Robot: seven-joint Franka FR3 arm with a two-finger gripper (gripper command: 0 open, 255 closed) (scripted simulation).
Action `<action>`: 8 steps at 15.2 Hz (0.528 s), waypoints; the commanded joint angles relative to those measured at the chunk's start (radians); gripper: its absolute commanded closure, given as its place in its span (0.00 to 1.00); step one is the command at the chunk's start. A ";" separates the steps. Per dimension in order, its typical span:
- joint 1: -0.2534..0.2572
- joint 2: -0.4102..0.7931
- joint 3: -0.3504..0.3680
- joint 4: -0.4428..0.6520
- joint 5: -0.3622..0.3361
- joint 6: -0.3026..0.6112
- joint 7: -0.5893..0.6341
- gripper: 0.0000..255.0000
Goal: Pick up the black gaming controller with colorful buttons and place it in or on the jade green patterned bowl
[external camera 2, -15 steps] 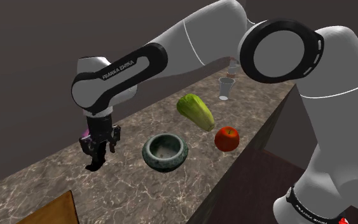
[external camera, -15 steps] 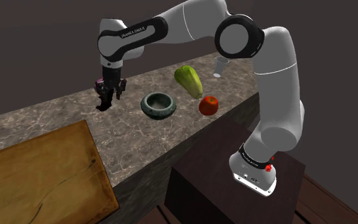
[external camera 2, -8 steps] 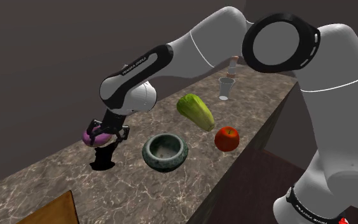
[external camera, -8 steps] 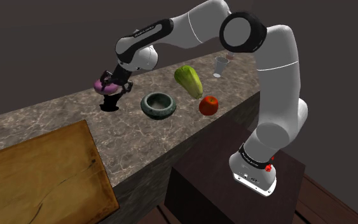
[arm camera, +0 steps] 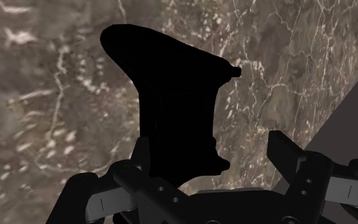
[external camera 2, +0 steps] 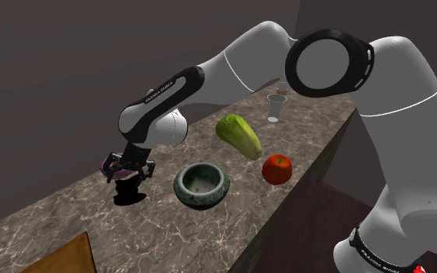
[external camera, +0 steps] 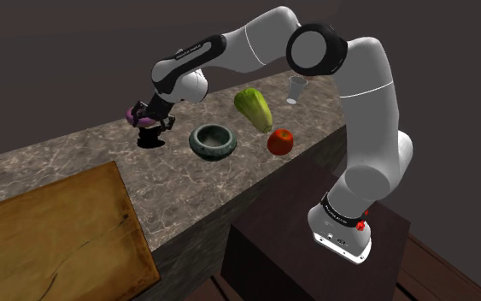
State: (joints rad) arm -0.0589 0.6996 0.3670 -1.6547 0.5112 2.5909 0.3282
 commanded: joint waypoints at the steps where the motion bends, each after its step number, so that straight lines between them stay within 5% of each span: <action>1: 0.001 0.004 0.000 0.000 0.000 0.002 0.000 0.00; 5: 0.001 0.004 0.000 0.000 0.000 0.002 0.000 0.00; 6: 0.001 0.003 0.000 -0.001 0.000 0.002 -0.001 1.00; 8: 0.000 0.000 0.001 -0.003 0.001 0.002 -0.001 1.00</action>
State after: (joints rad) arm -0.0592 0.6989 0.3672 -1.6568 0.5120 2.5926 0.3278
